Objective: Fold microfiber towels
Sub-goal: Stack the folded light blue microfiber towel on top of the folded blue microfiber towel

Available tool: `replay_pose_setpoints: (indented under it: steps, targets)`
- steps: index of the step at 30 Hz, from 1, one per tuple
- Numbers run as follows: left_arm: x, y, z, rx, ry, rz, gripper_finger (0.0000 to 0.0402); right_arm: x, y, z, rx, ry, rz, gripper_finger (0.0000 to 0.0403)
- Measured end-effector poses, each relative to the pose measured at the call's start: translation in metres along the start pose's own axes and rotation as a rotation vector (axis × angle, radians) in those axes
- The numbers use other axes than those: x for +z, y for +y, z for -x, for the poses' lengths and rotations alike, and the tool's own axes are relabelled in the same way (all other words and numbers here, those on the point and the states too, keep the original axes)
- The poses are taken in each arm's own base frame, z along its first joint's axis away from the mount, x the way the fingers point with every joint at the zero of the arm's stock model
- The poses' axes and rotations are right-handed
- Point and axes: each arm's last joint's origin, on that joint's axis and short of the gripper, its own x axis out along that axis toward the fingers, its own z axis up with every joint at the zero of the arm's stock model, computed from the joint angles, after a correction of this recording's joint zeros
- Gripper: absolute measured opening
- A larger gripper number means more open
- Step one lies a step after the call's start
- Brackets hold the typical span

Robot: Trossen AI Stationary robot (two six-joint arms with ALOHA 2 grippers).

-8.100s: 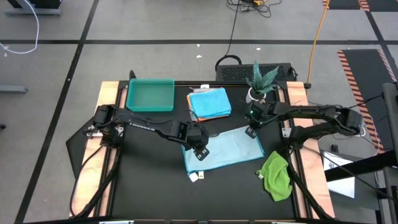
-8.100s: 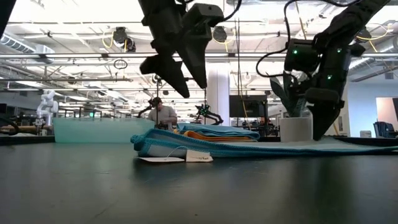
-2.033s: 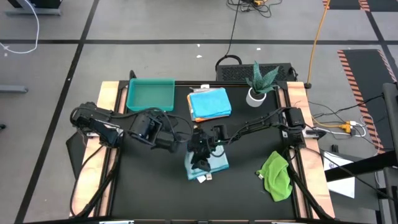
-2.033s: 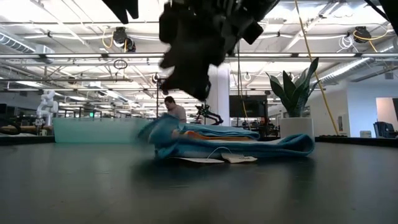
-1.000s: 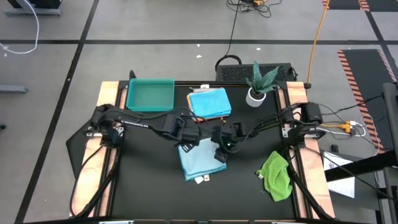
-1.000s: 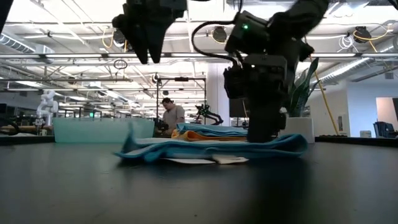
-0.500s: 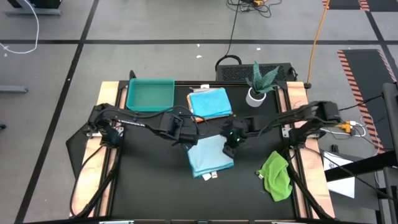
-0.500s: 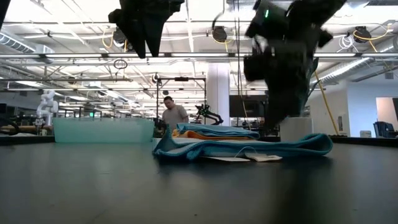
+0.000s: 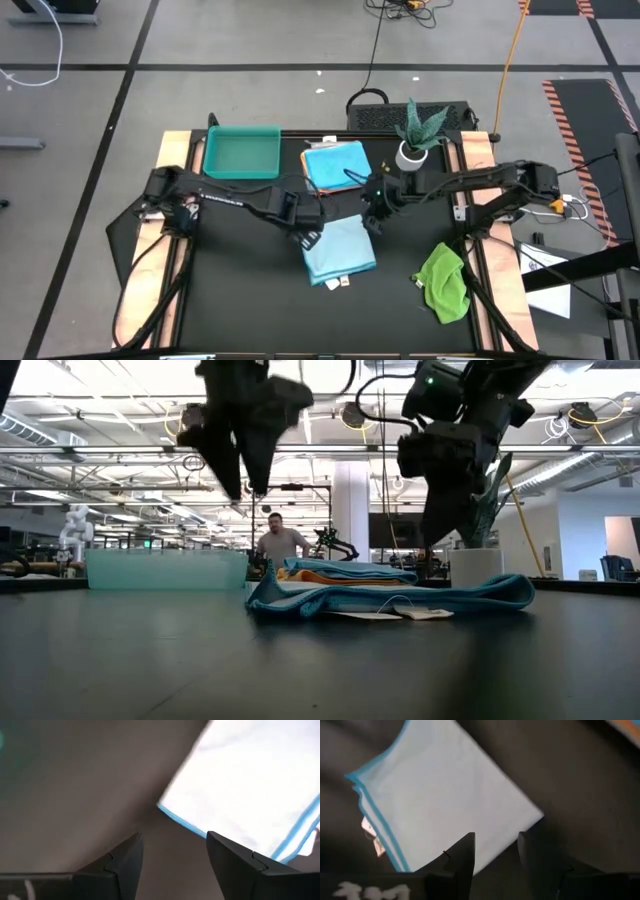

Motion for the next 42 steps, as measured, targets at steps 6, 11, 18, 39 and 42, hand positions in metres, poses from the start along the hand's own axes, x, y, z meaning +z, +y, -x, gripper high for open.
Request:
replay_pose_setpoints:
  steps: [6,11,18,39,42]
  targets:
    - [0.0,0.012,-0.041,-0.075,0.059,0.032,0.0218,0.007,-0.012,0.003,0.019,-0.018,-0.047,0.0141]
    - [0.001,0.015,-0.061,-0.171,0.046,0.047,0.0218,0.008,-0.016,0.004,0.031,-0.017,-0.051,0.0141]
    - [-0.003,0.018,-0.067,-0.164,0.061,0.032,0.0218,0.004,-0.02,-0.005,0.057,-0.087,-0.024,0.0141]
    - [0.009,0.024,-0.068,-0.19,0.032,0.013,0.0218,-0.022,-0.035,-0.024,0.09,-0.144,-0.12,0.0141]
    - [0.009,0.024,-0.068,-0.19,0.032,0.013,0.0218,-0.023,-0.036,-0.024,0.087,-0.135,-0.122,0.0141]
